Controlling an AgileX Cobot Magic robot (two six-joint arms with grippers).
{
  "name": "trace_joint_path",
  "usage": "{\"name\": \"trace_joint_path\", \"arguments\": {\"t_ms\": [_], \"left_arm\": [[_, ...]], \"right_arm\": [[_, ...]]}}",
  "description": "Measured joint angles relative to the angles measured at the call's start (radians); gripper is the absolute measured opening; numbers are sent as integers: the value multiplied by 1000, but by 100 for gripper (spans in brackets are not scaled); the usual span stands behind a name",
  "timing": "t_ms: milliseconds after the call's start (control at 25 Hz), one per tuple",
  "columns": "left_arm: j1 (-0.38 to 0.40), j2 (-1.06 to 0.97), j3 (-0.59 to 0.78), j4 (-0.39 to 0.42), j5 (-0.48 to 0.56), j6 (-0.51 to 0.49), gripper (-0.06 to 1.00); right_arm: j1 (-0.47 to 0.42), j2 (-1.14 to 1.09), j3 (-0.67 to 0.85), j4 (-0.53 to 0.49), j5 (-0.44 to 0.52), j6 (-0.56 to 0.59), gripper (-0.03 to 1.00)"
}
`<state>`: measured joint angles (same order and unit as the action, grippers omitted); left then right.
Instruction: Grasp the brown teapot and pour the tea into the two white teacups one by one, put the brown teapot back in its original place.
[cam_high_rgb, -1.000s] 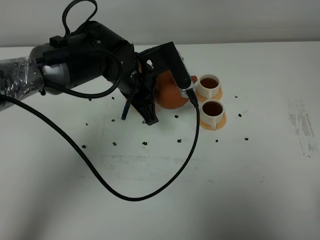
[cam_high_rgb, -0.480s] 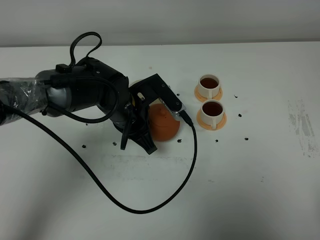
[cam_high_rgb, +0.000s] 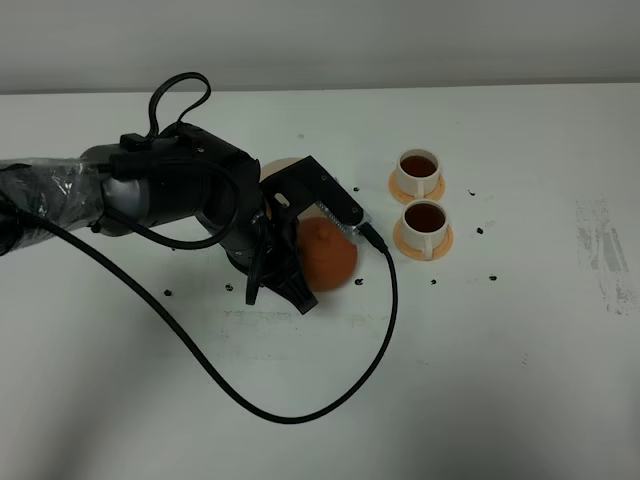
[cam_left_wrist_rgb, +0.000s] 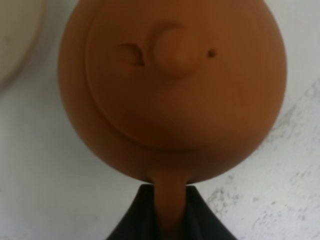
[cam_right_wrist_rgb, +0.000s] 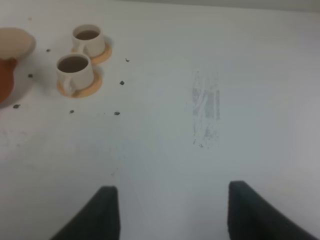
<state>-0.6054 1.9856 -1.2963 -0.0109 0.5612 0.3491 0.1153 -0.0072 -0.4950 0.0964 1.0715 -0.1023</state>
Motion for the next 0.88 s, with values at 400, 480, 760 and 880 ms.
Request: {"name": "trace_joint_path", "arguments": {"t_ms": [400, 480, 760, 880], "left_arm": [[98, -31, -110, 0, 33, -62, 12], [114, -23, -125, 1, 35, -64, 12], [151, 60, -227, 1, 68, -67, 12], [158, 107, -294, 1, 95, -68, 12]], "right_arm": [[0, 0, 0, 0, 0, 0, 49], [0, 0, 0, 0, 0, 0, 49], [0, 0, 0, 0, 0, -1, 49], [0, 0, 0, 0, 0, -1, 49]]}}
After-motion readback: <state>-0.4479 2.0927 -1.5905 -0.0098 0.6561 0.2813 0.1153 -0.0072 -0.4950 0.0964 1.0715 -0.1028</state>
